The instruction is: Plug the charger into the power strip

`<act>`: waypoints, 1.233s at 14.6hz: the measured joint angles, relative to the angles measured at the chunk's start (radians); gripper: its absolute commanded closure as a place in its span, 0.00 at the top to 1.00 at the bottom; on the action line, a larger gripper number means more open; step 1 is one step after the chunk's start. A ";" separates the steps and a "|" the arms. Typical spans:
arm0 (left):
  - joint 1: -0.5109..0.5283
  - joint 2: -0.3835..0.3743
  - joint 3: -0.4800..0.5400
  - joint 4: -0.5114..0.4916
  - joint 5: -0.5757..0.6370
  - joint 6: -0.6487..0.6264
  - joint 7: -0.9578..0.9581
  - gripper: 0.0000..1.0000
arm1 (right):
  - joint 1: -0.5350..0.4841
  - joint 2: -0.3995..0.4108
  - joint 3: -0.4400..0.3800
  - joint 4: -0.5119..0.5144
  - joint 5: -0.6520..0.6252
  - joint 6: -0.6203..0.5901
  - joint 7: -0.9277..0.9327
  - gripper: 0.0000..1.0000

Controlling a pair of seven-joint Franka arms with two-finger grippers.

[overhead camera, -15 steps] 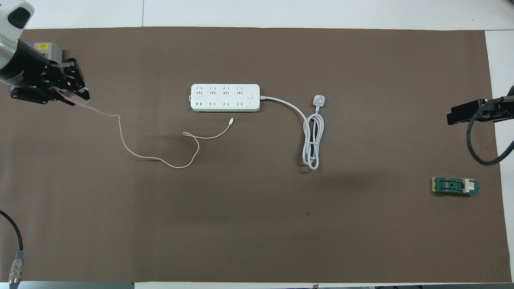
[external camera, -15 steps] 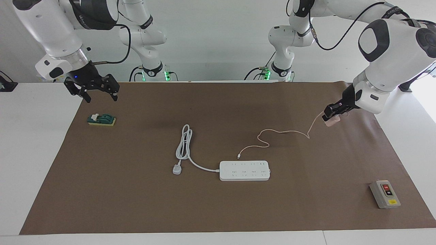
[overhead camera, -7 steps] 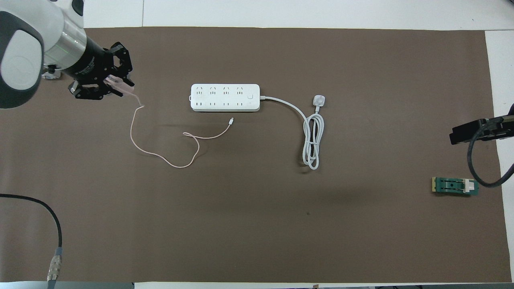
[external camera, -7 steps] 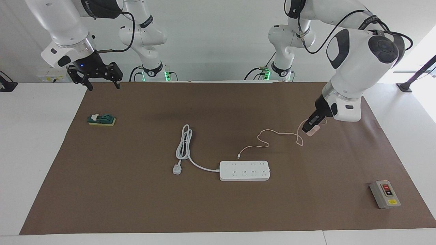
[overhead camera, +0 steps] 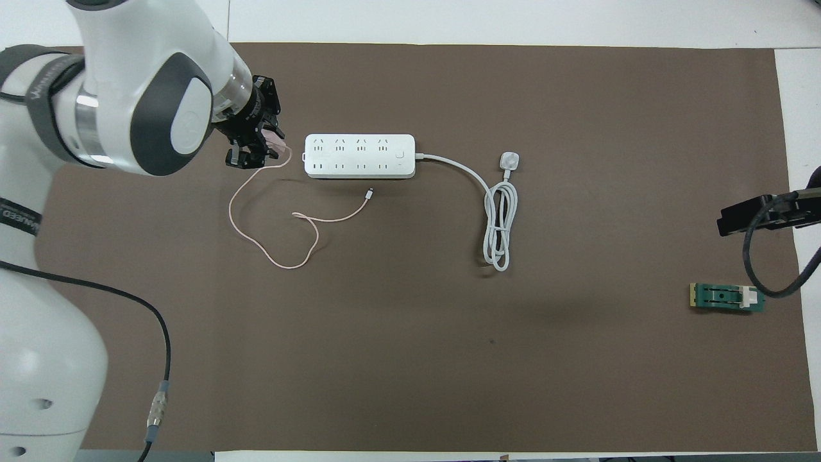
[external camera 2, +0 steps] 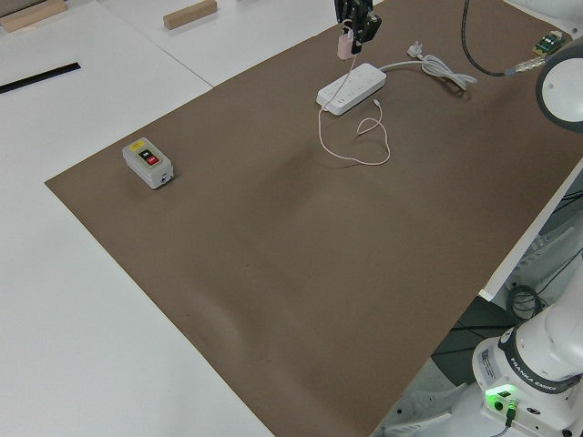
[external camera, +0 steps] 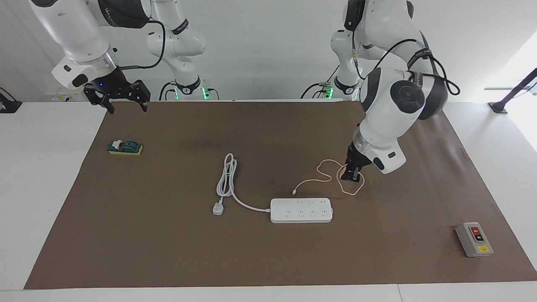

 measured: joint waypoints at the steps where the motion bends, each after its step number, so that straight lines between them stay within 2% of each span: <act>1: -0.011 0.027 0.000 -0.002 0.001 0.035 -0.063 0.00 | -0.001 0.000 0.000 -0.001 0.000 0.000 0.000 1.00; 5: -0.034 0.110 0.000 -0.003 0.001 0.105 -0.198 0.00 | -0.002 0.000 0.000 -0.002 -0.003 0.000 0.000 1.00; 12: -0.052 0.132 0.000 -0.043 0.003 0.112 -0.237 0.00 | -0.006 0.000 0.000 -0.002 -0.004 0.000 0.000 1.00; 14: -0.053 0.130 0.000 -0.051 0.012 0.035 -0.213 0.00 | -0.006 0.000 0.000 -0.002 -0.004 0.000 0.000 1.00; 18: -0.055 0.078 0.003 -0.050 0.018 -0.247 -0.082 0.00 | -0.006 0.000 0.000 -0.002 -0.004 0.000 0.000 1.00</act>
